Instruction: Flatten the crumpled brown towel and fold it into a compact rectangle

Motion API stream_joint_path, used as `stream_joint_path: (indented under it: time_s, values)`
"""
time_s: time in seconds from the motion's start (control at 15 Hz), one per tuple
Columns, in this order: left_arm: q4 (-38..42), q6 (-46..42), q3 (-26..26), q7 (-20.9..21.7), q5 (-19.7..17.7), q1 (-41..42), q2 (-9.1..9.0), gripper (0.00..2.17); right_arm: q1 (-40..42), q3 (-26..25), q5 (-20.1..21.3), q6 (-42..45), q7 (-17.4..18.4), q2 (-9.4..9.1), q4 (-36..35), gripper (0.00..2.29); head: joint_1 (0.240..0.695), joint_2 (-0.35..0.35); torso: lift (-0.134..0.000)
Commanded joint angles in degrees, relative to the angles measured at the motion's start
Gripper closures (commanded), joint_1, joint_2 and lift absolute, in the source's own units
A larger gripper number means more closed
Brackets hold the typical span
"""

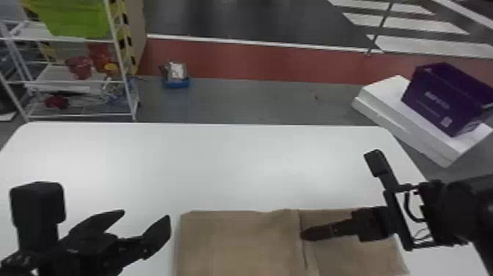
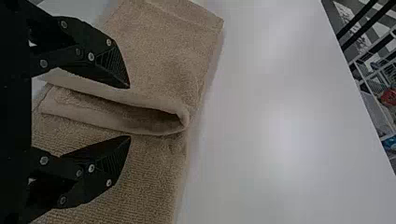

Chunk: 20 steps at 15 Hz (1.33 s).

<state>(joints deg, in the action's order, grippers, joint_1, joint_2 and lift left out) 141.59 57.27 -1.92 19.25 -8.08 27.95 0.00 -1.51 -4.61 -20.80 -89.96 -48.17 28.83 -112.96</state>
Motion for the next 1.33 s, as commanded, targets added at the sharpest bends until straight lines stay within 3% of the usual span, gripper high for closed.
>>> stream_joint_path:
  time_s: [0.0,0.47,0.87,1.27]
  values:
    - [0.09,0.0,-0.01,0.08,-0.01,0.35,-0.15,0.03,-1.13,1.27,0.85,-0.12,-0.08,-0.09,0.02,0.59,0.695,-0.147,-0.124]
    - [1.05,0.18,-0.98,1.14,-0.18,0.97,-0.15,0.03,-1.57,3.56,0.94,-0.12,-0.78,2.1,-0.16,0.59,0.695,-0.132,-0.124]
    - [1.05,0.0,-1.5,1.32,-0.44,1.23,-0.15,0.03,-2.71,7.51,3.4,-0.12,-0.78,1.93,-0.07,0.59,0.695,-0.129,-0.124]
    - [0.97,0.0,-2.03,1.67,-0.71,1.49,-0.15,0.04,-2.71,8.66,4.02,-0.12,-0.87,1.75,-0.16,0.76,0.695,-0.106,-0.124]
